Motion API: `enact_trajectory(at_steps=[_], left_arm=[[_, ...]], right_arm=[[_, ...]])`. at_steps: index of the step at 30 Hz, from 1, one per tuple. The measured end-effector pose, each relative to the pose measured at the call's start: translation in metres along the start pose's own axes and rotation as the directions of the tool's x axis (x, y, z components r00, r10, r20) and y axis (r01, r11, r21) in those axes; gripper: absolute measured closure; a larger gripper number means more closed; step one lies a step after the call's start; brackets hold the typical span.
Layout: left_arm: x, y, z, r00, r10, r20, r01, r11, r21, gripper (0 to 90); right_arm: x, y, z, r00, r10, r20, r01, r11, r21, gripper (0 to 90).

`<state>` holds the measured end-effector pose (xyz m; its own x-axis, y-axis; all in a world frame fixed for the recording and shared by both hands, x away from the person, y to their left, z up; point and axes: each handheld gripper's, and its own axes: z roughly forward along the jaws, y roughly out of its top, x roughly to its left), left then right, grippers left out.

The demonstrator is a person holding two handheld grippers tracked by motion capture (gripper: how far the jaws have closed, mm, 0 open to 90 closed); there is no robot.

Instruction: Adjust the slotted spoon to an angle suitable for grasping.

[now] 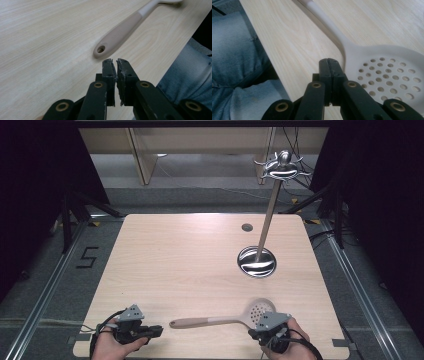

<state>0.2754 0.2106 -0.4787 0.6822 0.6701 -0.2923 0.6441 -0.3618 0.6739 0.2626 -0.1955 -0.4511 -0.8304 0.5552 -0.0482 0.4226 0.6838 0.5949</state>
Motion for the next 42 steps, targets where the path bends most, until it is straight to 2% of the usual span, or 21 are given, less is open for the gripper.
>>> enact_trajectory(at_steps=[4, 6, 9, 10, 13, 14, 16, 18, 19, 20, 26, 28, 29, 30, 32, 35, 36, 38, 39, 41, 42], left_arm=[[0.000, 0.003, 0.002, 0.9999, 0.012, 0.003, -0.012, 0.9997, 0.019, 85.2], [-0.002, 0.004, 0.003, 0.9998, -0.012, 0.015, 0.012, 0.9999, 0.009, 85.3], [-0.004, 0.004, 0.003, 0.9999, -0.002, 0.016, 0.002, 0.9998, 0.021, 85.7], [-0.007, 0.003, 0.003, 0.9999, 0.011, 0.012, -0.012, 0.9995, 0.030, 86.0], [-0.015, 0.005, 0.004, 0.9994, 0.023, 0.025, -0.024, 0.9991, 0.034, 87.5], [-0.017, 0.007, 0.005, 0.9985, 0.050, 0.023, -0.051, 0.9979, 0.041, 88.0], [-0.023, 0.009, 0.008, 0.9985, 0.043, 0.034, -0.045, 0.9978, 0.048, 88.7], [-0.028, 0.013, 0.012, 0.9946, 0.098, 0.035, -0.100, 0.9925, 0.071, 88.7], [-0.030, 0.015, 0.015, 0.9950, 0.094, 0.034, -0.096, 0.9923, 0.078, 88.7], [-0.031, 0.019, 0.020, 0.9919, 0.120, 0.041, -0.124, 0.9876, 0.096, 88.8], [-0.033, 0.024, 0.034, 0.9902, 0.129, 0.054, -0.135, 0.9802, 0.144, 88.9], [-0.033, 0.025, 0.037, 0.9906, 0.123, 0.060, -0.130, 0.9807, 0.146, 88.9], [-0.032, 0.026, 0.037, 0.9887, 0.135, 0.066, -0.144, 0.9766, 0.160, 88.9], [-0.033, 0.025, 0.038, 0.9914, 0.115, 0.062, -0.123, 0.9819, 0.144, 88.9], [-0.031, 0.025, 0.038, 0.9890, 0.135, 0.060, -0.143, 0.9772, 0.157, 88.9], [-0.031, 0.024, 0.037, 0.9922, 0.116, 0.045, -0.122, 0.9809, 0.152, 88.9], [-0.030, 0.025, 0.037, 0.9890, 0.140, 0.048, -0.146, 0.9756, 0.164, 88.9], [-0.032, 0.024, 0.038, 0.9913, 0.124, 0.045, -0.130, 0.9761, 0.174, 88.9], [-0.029, 0.025, 0.037, 0.9809, 0.188, 0.050, -0.194, 0.9549, 0.225, 89.0], [-0.031, 0.025, 0.041, 0.9836, 0.174, 0.046, -0.180, 0.9569, 0.228, 89.1], [-0.030, 0.028, 0.044, 0.9796, 0.197, 0.040, -0.201, 0.9489, 0.244, 89.1]], right_arm=[[-0.007, -0.002, 0.001, 0.9999, 0.017, 0.001, -0.017, 1.000, 0.001, 90.0], [-0.009, -0.005, 0.001, 0.9989, 0.045, 0.016, -0.044, 0.999, -0.010, 90.0], [-0.014, -0.006, 0.000, 0.9989, 0.046, 0.005, -0.046, 0.999, -0.013, 90.0], [-0.012, -0.005, -0.001, 0.9966, 0.076, 0.031, -0.076, 0.997, -0.013, 90.0], [-0.018, 0.005, -0.004, 0.9959, 0.084, 0.035, -0.083, 0.996, -0.028, 90.0], [-0.022, 0.009, -0.004, 0.9955, 0.085, 0.040, -0.084, 0.996, -0.029, 90.0], [-0.026, 0.013, -0.002, 0.9937, 0.102, 0.047, -0.101, 0.994, -0.036, 90.0], [-0.037, 0.023, 0.001, 0.9854, 0.155, 0.070, -0.154, 0.988, -0.020, 90.0], [-0.037, 0.023, 0.001, 0.9854, 0.155, 0.070, -0.154, 0.988, -0.020, 90.0], [-0.043, 0.029, 0.003, 0.9817, 0.177, 0.069, -0.177, 0.984, -0.007, 90.0], [-0.054, 0.042, 0.018, 0.9738, 0.220, 0.057, -0.221, 0.975, 0.001, 90.0], [-0.057, 0.046, 0.025, 0.9745, 0.218, 0.053, -0.219, 0.976, 0.010, 90.0], [-0.059, 0.047, 0.028, 0.9763, 0.210, 0.052, -0.211, 0.977, 0.015, 90.0], [-0.059, 0.049, 0.030, 0.9742, 0.221, 0.044, -0.222, 0.975, 0.026, 90.0], [-0.060, 0.052, 0.036, 0.9759, 0.216, 0.032, -0.217, 0.975, 0.045, 90.0], [-0.059, 0.055, 0.041, 0.9774, 0.209, 0.034, -0.210, 0.976, 0.059, 89.7], [-0.060, 0.056, 0.044, 0.9832, 0.182, 0.018, -0.183, 0.982, 0.055, 89.3], [-0.059, 0.056, 0.044, 0.9820, 0.188, 0.019, -0.189, 0.980, 0.058, 89.2], [-0.057, 0.056, 0.042, 0.9811, 0.192, 0.026, -0.193, 0.979, 0.059, 89.0], [-0.054, 0.055, 0.037, 0.9831, 0.182, 0.024, -0.183, 0.982, 0.057, 89.0], [-0.048, 0.054, 0.031, 0.9822, 0.185, 0.028, -0.187, 0.981, 0.060, 88.6]])
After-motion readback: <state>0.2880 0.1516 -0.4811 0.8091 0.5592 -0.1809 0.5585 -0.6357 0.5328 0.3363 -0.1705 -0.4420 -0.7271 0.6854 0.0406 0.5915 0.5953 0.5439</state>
